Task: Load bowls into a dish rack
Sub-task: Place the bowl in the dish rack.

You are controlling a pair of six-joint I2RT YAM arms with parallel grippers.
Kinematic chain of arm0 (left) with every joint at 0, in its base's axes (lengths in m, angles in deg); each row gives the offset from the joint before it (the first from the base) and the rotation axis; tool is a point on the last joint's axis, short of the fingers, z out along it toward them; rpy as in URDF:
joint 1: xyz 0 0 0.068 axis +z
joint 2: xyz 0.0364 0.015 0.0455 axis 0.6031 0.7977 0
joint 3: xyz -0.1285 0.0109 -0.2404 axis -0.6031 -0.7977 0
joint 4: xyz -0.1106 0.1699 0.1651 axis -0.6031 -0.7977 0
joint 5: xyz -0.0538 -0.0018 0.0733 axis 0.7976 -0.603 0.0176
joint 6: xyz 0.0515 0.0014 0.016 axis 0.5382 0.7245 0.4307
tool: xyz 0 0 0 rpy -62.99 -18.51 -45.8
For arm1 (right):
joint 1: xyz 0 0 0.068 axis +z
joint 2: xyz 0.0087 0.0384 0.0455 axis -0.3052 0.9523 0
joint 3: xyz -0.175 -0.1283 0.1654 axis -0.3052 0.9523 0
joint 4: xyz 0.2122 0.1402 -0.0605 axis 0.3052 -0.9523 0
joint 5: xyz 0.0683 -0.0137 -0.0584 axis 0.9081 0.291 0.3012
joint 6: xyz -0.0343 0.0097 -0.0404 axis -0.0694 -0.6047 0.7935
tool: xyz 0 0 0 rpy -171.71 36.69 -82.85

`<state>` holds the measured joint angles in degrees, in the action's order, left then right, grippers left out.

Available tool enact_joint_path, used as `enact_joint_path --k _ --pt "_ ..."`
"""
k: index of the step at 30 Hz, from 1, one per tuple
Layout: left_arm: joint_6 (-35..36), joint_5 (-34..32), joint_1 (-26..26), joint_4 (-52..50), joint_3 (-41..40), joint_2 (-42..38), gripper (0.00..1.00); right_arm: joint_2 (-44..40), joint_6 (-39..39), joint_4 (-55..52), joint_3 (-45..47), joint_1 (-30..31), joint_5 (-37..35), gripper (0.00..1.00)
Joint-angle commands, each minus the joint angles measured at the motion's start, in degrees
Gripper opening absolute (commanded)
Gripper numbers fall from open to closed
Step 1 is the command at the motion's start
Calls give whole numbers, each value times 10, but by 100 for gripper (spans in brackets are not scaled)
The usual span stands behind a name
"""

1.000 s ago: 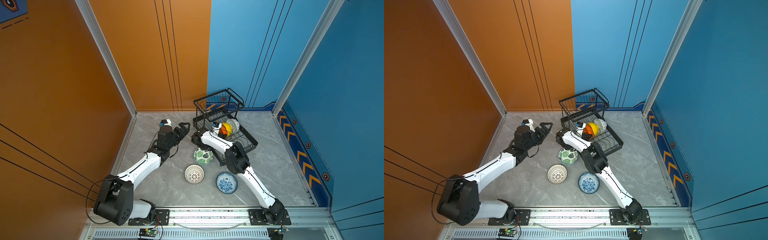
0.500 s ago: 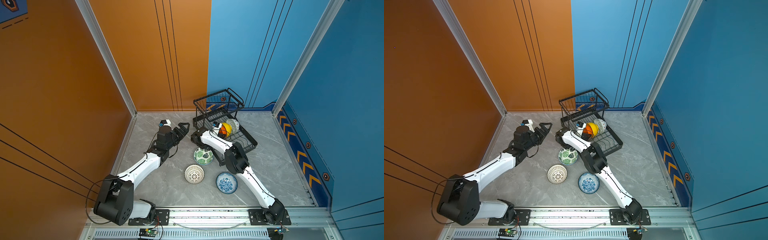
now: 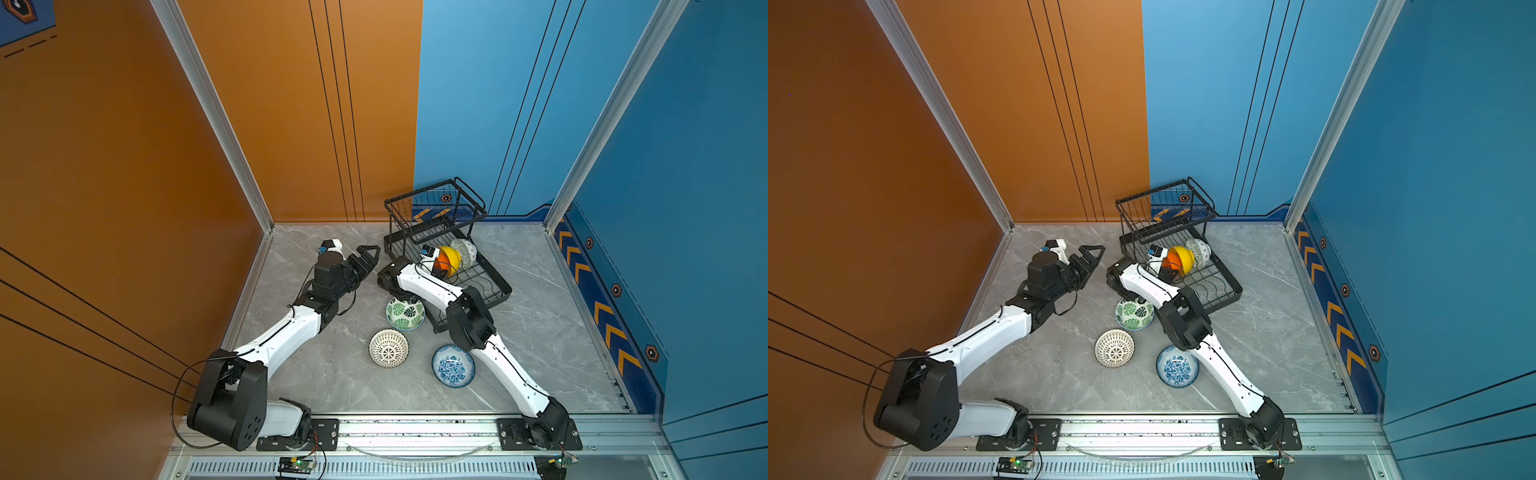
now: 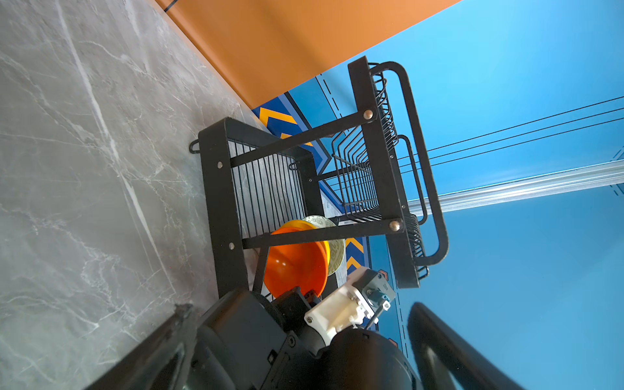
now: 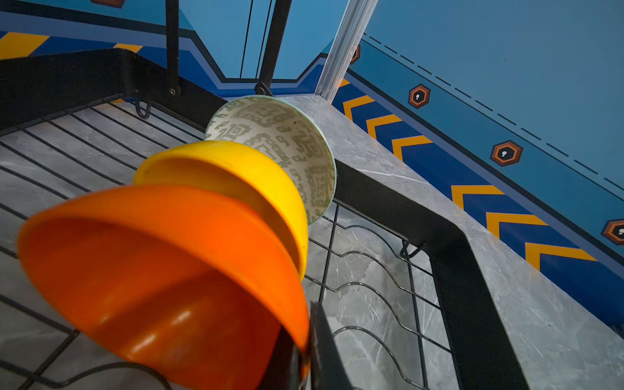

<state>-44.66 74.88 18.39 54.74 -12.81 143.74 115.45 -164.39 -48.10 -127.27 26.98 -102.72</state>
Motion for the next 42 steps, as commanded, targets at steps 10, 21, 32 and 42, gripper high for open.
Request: enact_joint_path --k 10,21,32,42 --pt "1 12 5 16 -7 0 98 47 24 -80 17 30 114 12" --pt "3 11 4 16 -6 0 98 28 52 -49 22 39 105 12" --pt "3 10 4 16 -6 4 98 26 67 -5 21 42 152 12" --pt "3 13 3 16 -5 8 98 39 33 2 -1 46 221 12"
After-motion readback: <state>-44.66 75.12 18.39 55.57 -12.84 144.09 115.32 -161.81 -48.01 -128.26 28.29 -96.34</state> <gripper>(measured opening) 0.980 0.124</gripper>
